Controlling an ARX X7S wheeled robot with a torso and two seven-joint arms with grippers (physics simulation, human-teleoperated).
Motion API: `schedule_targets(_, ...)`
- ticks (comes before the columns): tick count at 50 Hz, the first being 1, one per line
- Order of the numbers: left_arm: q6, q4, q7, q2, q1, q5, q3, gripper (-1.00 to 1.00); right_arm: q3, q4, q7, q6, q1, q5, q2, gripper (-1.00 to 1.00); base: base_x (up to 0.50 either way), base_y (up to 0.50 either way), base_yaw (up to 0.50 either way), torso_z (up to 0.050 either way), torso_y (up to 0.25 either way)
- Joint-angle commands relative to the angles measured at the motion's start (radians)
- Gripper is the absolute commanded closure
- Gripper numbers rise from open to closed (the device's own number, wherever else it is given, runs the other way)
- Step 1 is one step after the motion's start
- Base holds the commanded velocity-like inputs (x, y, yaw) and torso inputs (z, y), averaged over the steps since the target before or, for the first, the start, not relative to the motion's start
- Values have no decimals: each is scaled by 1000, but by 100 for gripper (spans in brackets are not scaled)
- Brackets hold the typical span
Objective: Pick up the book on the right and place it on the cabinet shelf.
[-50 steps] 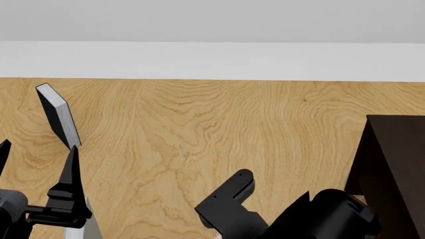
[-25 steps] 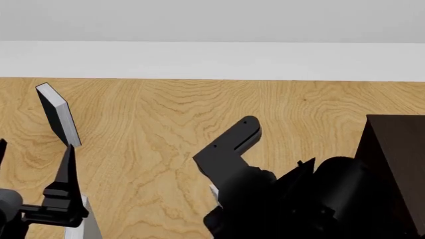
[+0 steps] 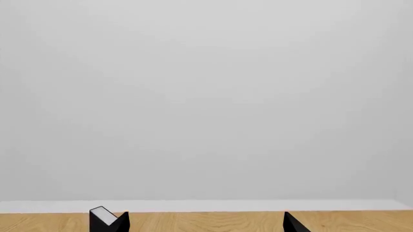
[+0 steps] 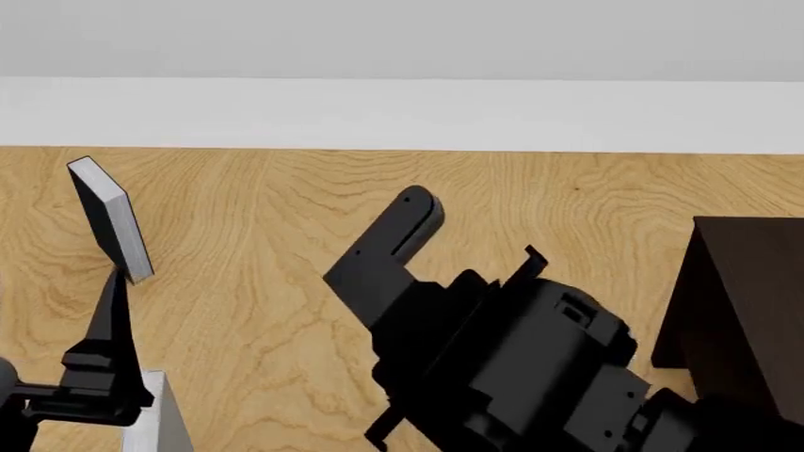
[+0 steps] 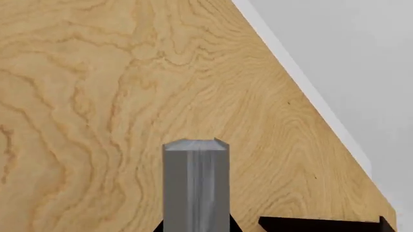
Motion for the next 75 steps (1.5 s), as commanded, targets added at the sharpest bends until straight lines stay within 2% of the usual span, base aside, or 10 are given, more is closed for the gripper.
schedule_targets(1, 8, -3, 0, -4, 0, -12, -8, -100, -49, 104, 34, -11, 25, -162, -75, 100, 0, 0, 0, 0, 0)
schedule_targets(11, 27, -29, 7, -2, -6, -10, -4, -100, -100, 214, 69, -63, 7, -246, -145, 100, 0, 0, 0, 0, 1)
schedule_targets(21, 39, -40, 10, -5, -7, -18, -11, -100, -122, 304, 168, -86, -34, -314, -214, 100, 0, 0, 0, 0, 1)
schedule_targets(37, 32, -28, 0, -12, -5, -32, -17, -100, -169, 386, 348, -96, -122, -412, -276, 100, 0, 0, 0, 0, 1)
schedule_targets(51, 35, -32, -2, -15, -5, -42, -20, -100, -210, 542, 415, -185, -188, -488, -347, 100, 0, 0, 0, 0, 1)
schedule_targets(62, 45, -47, -1, -16, -8, -47, -22, -100, -322, 642, 572, -258, -175, -386, -354, 100, 0, 0, 0, 1, 2)
schedule_targets(75, 40, -36, -6, -21, -7, -55, -22, -100, -346, 762, 559, -343, -192, -395, -354, 100, 0, 0, 0, 0, 1)
